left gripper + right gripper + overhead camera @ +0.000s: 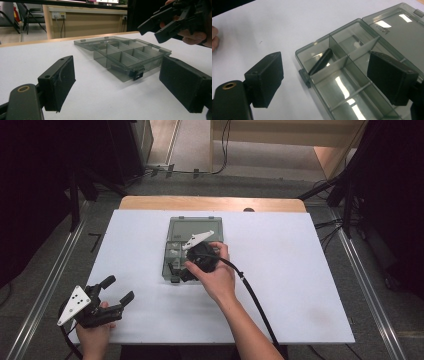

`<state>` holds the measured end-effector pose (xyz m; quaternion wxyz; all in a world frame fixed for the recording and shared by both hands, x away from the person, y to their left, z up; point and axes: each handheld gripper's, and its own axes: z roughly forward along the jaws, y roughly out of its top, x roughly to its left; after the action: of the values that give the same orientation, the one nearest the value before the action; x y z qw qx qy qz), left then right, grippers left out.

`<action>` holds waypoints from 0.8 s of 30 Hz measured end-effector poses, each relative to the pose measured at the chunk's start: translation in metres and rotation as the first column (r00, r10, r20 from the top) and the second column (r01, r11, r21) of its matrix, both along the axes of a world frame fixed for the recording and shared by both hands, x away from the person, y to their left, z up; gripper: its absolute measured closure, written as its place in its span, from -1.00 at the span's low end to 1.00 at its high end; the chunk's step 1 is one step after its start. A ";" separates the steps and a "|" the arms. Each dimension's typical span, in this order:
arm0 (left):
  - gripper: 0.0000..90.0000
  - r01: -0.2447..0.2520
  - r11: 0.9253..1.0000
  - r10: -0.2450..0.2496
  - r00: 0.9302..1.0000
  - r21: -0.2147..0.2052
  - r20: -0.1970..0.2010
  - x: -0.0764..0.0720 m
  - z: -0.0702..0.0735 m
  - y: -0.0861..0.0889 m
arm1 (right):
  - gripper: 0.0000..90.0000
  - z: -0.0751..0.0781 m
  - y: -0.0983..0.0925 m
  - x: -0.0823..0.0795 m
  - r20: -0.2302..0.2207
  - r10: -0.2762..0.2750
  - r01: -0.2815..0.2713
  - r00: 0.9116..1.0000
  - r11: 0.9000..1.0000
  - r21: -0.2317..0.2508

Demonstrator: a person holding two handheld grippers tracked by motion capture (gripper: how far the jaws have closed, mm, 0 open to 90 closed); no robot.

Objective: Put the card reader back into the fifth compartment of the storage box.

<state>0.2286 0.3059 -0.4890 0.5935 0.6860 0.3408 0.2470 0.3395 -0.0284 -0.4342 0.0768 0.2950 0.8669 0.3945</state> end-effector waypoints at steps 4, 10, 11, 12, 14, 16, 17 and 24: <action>-0.69 0.001 1.000 -0.001 1.000 0.004 -0.001 0.000 0.000 0.000 | -0.73 -0.001 -0.014 -0.006 -0.001 -0.007 0.007 1.000 0.999 0.033; -0.69 0.001 1.000 -0.001 1.000 0.006 0.000 0.000 0.000 0.000 | -0.73 -0.001 -0.034 -0.014 0.012 -0.043 0.042 0.999 0.998 0.041; -0.69 0.000 1.000 0.000 1.000 0.007 0.000 0.000 0.000 0.000 | -0.73 -0.001 -0.037 -0.015 0.014 -0.047 0.047 0.999 0.998 0.042; -0.69 0.001 1.000 -0.001 1.000 0.008 0.000 0.000 0.000 0.000 | -0.73 -0.001 -0.041 -0.017 0.019 -0.054 0.053 0.998 0.998 0.043; -0.69 0.001 1.000 -0.001 1.000 0.007 0.001 0.000 0.000 0.000 | -0.73 -0.002 -0.048 -0.019 0.026 -0.064 0.063 0.998 0.997 0.042; -0.69 0.000 1.000 0.000 1.000 0.008 0.000 0.000 0.000 0.000 | -0.73 -0.003 -0.055 -0.022 0.030 -0.079 0.077 0.996 0.996 0.046; -0.69 0.000 1.000 0.000 1.000 0.010 0.000 0.000 0.000 0.000 | -0.73 -0.004 -0.059 -0.023 0.036 -0.082 0.080 0.996 0.996 0.046; -0.69 -0.001 1.000 0.001 1.000 0.012 0.001 0.000 0.000 -0.001 | -0.73 -0.006 -0.079 -0.030 0.051 -0.115 0.113 0.992 0.992 0.051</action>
<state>0.2287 0.3050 -0.4891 0.5893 0.6893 0.3393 0.2498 0.3098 -0.1075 -0.4400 0.1153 0.3352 0.8364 0.4180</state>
